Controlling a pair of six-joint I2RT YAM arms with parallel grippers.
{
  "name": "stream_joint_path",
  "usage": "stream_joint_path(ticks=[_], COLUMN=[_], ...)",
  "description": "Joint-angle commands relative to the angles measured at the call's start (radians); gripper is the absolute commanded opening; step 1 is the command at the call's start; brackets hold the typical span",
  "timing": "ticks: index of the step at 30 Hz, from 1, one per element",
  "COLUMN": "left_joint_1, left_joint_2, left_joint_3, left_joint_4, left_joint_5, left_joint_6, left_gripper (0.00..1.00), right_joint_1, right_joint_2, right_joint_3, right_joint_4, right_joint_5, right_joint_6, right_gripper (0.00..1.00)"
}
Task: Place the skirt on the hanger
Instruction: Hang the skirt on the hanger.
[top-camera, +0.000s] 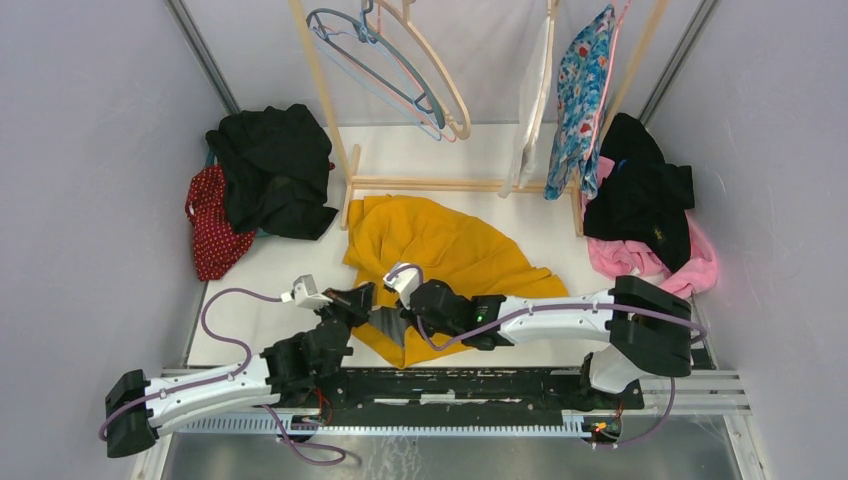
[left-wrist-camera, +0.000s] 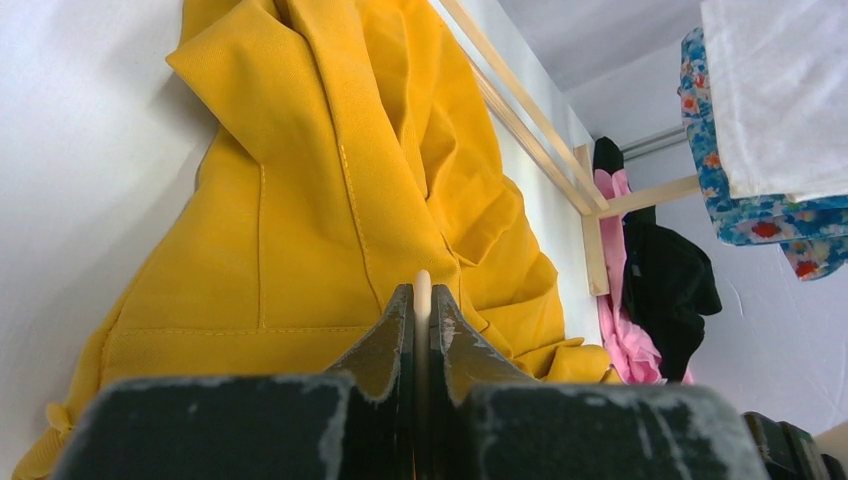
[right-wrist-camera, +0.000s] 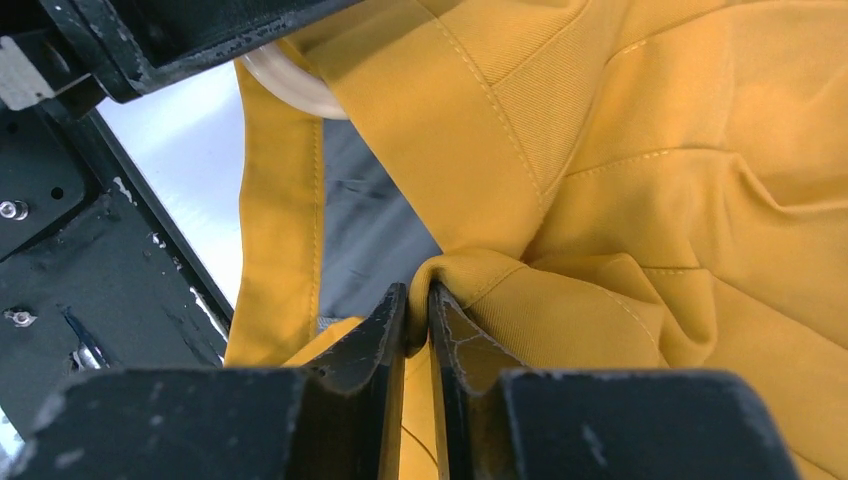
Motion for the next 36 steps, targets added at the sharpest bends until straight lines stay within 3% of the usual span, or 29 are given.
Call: stream_joint_path(ticks=[1,15,27,36], left_joint_1=[-0.024,-0.023,-0.022,-0.021], left_joint_2=[-0.007,-0.022,-0.004,-0.024], left_joint_3=[0.011,0.032,0.055,0.058], left_joint_4=[-0.015,-0.041,-0.143,-0.164], left_joint_5=[0.115,0.145,0.135,0.133], left_joint_6=[-0.036,-0.024,-0.070,-0.072], left_gripper=[0.03,0.03,0.03,0.03], right_joint_1=[-0.016,-0.045,-0.071,-0.090], right_joint_2=[0.049,0.115,-0.058,-0.058], right_joint_3=[0.019,0.053,-0.027,-0.041], right_joint_4=[0.070,0.061,0.037,0.051], right_joint_5=[0.030,0.014,0.028,0.015], right_joint_6=[-0.031,-0.022,-0.043,-0.053], right_gripper=[0.20,0.22,0.26,0.26])
